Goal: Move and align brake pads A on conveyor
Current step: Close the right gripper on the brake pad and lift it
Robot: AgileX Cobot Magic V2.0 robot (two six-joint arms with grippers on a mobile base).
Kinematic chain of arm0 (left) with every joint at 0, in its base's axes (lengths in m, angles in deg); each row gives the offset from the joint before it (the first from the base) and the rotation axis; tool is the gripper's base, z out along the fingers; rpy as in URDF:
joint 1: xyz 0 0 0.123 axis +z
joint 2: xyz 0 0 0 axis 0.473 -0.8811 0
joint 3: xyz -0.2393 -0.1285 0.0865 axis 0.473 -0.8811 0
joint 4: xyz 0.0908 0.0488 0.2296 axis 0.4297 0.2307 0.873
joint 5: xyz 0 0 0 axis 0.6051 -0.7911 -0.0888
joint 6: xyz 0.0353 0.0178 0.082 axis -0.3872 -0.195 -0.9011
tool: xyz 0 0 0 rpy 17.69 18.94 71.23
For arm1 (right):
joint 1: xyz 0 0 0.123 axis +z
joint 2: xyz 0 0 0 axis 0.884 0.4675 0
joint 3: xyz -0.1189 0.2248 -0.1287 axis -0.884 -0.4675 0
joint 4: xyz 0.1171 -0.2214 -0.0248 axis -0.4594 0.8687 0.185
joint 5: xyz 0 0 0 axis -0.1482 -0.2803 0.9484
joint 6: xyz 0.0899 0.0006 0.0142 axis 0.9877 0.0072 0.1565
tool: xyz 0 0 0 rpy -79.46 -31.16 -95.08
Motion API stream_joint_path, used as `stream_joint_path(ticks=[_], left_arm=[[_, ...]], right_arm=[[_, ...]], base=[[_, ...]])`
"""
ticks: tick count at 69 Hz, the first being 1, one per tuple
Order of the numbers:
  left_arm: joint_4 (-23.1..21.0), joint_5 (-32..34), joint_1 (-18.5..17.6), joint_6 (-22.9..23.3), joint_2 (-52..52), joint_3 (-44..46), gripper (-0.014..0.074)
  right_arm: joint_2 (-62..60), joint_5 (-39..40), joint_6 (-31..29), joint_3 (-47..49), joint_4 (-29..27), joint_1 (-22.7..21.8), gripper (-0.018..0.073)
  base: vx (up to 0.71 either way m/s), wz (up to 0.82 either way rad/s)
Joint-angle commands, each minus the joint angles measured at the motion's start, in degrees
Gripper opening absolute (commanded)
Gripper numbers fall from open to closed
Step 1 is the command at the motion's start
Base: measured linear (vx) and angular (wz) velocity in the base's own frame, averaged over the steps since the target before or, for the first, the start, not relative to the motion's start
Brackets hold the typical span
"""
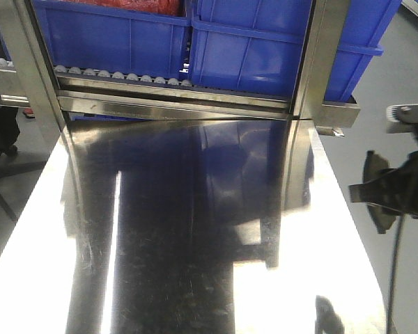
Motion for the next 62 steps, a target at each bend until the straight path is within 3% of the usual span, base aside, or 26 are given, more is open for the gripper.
stream_joint_path(ticks=[1, 41, 62], left_arm=[[0.1, 5.5, -0.1, 0.0, -0.7, 1.4, -0.0006], [0.1, 5.5, -0.1, 0.0, -0.7, 1.4, -0.0006], [0.1, 5.5, -0.1, 0.0, -0.7, 1.4, -0.0006]], right_arm=[[-8.8, 7.6, -1.0, -2.0, 0.1, -0.4, -0.0006], [-50.0, 19.1, -4.2, -23.5, 0.4, -0.4, -0.0006], [-58.5, 21.3, -4.2, -25.6, 0.3, -0.4, -0.0006]], base=[[0.0, 0.0], [0.0, 0.0], [0.0, 0.0]])
